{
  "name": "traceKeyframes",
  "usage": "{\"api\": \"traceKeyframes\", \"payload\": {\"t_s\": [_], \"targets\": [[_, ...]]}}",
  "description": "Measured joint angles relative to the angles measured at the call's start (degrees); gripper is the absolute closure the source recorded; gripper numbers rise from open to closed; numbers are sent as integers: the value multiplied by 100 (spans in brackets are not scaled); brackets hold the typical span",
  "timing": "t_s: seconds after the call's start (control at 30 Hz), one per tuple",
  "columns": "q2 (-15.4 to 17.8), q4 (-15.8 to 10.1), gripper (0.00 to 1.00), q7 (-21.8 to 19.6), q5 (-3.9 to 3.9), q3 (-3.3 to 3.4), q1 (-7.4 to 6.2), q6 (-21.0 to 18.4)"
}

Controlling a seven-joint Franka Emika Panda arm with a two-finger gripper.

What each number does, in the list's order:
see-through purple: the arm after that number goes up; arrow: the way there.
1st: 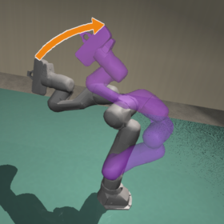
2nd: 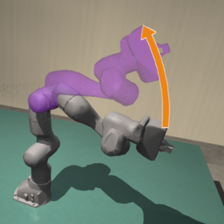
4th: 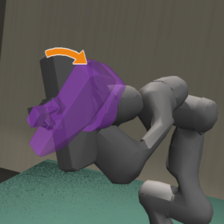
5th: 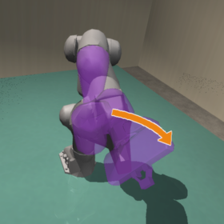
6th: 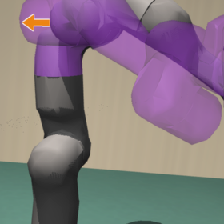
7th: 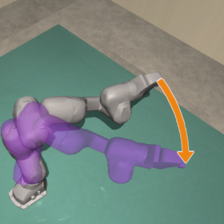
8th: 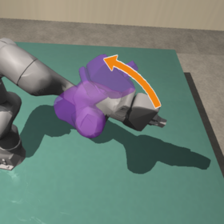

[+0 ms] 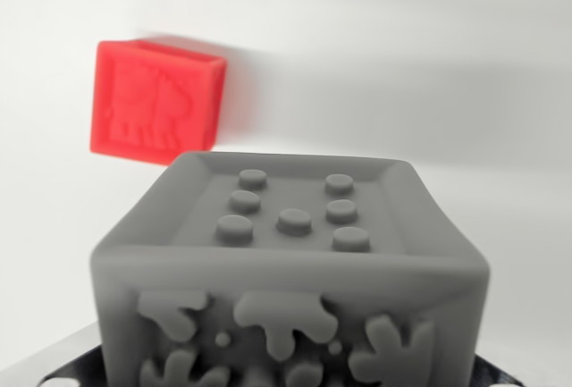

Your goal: Destack cube

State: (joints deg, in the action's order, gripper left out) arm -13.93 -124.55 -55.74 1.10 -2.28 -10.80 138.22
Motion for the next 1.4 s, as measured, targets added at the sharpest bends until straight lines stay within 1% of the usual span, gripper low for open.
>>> {"api": "traceKeyframes", "payload": {"t_s": [0.8,1.4], "targets": [[185,-448,100,904,-11,17,399,258],[286,-747,100,1645,-25,52,718,455]]}}
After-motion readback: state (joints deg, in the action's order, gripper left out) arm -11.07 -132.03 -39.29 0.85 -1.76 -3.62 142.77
